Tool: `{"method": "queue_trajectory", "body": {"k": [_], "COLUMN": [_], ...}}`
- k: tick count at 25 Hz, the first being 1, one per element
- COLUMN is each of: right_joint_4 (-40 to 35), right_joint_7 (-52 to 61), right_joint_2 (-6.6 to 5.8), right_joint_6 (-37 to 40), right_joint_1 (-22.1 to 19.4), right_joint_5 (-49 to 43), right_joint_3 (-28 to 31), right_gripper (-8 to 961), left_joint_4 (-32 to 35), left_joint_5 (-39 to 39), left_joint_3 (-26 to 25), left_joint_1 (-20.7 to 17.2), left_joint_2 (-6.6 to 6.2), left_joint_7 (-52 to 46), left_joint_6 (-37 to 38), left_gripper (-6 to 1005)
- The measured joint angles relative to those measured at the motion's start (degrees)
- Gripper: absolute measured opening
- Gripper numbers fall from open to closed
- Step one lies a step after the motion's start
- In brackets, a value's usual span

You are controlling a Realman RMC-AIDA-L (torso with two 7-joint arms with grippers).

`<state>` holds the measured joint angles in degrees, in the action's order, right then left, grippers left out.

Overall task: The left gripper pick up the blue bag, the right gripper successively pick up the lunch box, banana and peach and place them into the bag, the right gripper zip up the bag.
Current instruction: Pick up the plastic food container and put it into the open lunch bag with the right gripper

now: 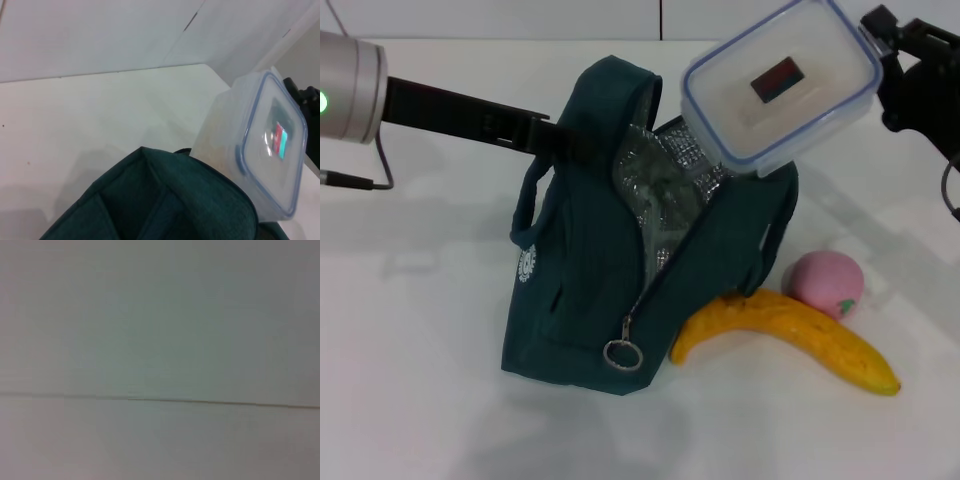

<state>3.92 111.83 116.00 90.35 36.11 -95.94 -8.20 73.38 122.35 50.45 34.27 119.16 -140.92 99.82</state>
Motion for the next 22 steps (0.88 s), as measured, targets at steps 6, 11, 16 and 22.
{"method": "queue_trajectory", "body": {"k": [6,11,16,22], "right_joint_4": [-2.3,-2.9,-3.2,-5.0], "right_joint_7": [-2.1,-7.2,-13.7,-21.9], "right_joint_2": [0.05,0.22,0.20,0.10], "right_joint_6": [-0.8,-1.6,-1.9,-6.4], "right_joint_1": [3.3,5.5,7.4,11.1], "right_joint_5": [-1.3,-1.3,-1.4,-1.4], "right_joint_3": [-5.3,-7.8,-10.6,-17.4], "right_gripper": [93,94,94,98], "left_joint_4": [0.0,-0.1,-0.1,-0.1], "left_joint_5": [-0.3,-0.4,-0.5,-0.5], "left_joint_3": [0.4,0.4,0.5,0.6], "left_joint_1": [0.3,0.4,0.4,0.9], "left_joint_2": [0.20,0.20,0.19,0.19], "left_joint_7": [0.0,0.3,0.6,0.9], "left_joint_6": [-0.2,-1.2,-1.3,-1.3], "left_gripper": [49,49,49,49]}}
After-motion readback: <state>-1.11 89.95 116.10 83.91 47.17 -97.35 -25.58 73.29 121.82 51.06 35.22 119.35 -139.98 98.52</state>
